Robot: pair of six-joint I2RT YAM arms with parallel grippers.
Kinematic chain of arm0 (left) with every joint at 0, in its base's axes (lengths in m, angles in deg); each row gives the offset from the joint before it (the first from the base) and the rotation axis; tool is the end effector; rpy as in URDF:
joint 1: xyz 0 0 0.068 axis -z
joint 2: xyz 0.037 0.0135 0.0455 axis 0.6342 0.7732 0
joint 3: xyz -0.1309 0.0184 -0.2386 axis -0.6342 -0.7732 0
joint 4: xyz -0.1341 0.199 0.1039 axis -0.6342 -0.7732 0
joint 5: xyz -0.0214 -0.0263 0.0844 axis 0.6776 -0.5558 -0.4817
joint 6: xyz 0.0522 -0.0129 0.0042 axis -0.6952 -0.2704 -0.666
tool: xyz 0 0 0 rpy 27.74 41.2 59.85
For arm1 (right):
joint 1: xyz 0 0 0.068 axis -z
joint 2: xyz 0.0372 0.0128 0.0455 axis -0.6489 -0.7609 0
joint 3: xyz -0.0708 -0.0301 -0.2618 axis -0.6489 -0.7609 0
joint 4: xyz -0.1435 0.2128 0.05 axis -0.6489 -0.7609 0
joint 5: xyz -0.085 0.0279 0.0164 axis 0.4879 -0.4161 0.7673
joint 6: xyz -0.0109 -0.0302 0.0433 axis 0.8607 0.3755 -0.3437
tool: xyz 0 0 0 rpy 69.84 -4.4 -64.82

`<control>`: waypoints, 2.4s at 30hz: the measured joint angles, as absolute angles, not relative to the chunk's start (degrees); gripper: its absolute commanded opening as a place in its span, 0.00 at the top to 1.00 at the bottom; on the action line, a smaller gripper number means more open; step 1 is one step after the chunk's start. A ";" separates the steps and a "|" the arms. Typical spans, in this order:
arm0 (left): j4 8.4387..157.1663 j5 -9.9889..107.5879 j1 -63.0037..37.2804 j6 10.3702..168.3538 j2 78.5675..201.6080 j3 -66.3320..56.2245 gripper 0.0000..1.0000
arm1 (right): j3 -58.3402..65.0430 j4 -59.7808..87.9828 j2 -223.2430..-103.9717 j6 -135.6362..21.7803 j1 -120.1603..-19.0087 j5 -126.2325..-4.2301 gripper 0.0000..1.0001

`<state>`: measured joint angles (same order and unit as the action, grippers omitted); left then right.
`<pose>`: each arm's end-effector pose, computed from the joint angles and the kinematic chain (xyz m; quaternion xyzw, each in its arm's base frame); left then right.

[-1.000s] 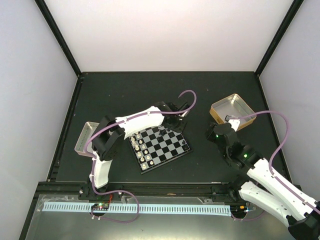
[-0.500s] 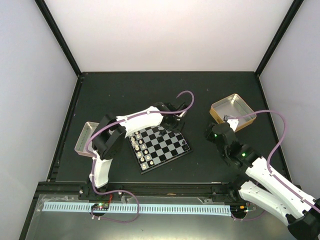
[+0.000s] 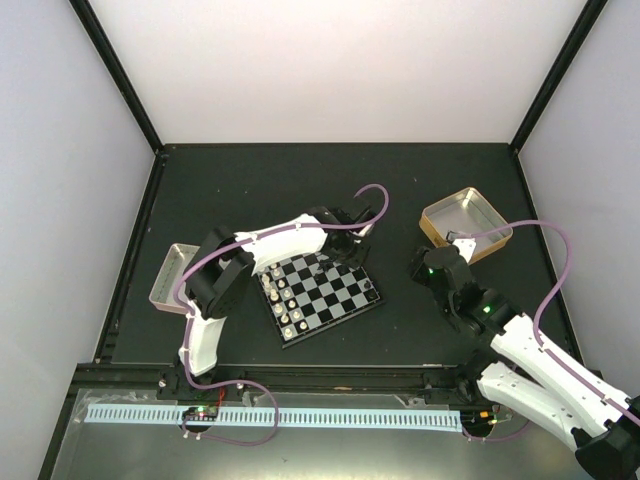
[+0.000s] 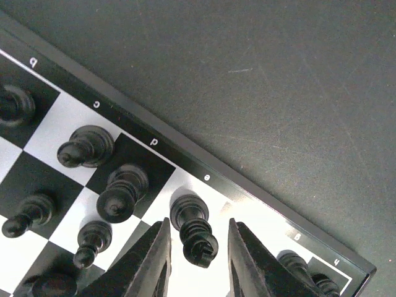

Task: Set up the chess pieces on the board
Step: Place the chess piece on the chessboard, then pick up the chess piece from the chessboard.

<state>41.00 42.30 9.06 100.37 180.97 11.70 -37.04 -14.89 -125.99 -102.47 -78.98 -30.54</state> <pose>0.2812 -0.3185 0.1899 0.2220 0.9545 -0.1278 0.1531 0.1377 0.0888 0.2547 0.2073 0.8544 0.1573 0.4498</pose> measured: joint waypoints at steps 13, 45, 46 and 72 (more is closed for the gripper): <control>40.91 43.11 9.06 100.39 180.01 11.16 0.61 | -37.04 -14.73 -125.99 -102.32 -78.98 -31.31 0.39; 47.75 20.90 -0.25 104.52 107.60 -34.94 0.34 | -4.97 -13.03 -177.03 -81.60 -91.42 -56.22 0.65; 47.68 20.44 -0.49 104.52 106.40 -35.71 0.34 | -3.25 -13.55 -179.45 -81.49 -91.99 -55.98 0.66; 47.84 19.59 -1.54 104.39 105.35 -37.63 0.34 | 7.44 -22.23 -195.04 -80.86 -93.25 -45.47 0.83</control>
<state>47.84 19.59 -1.54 104.39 105.35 -37.63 7.44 -22.23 -195.04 -80.86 -93.25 -45.47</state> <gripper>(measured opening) 0.661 0.176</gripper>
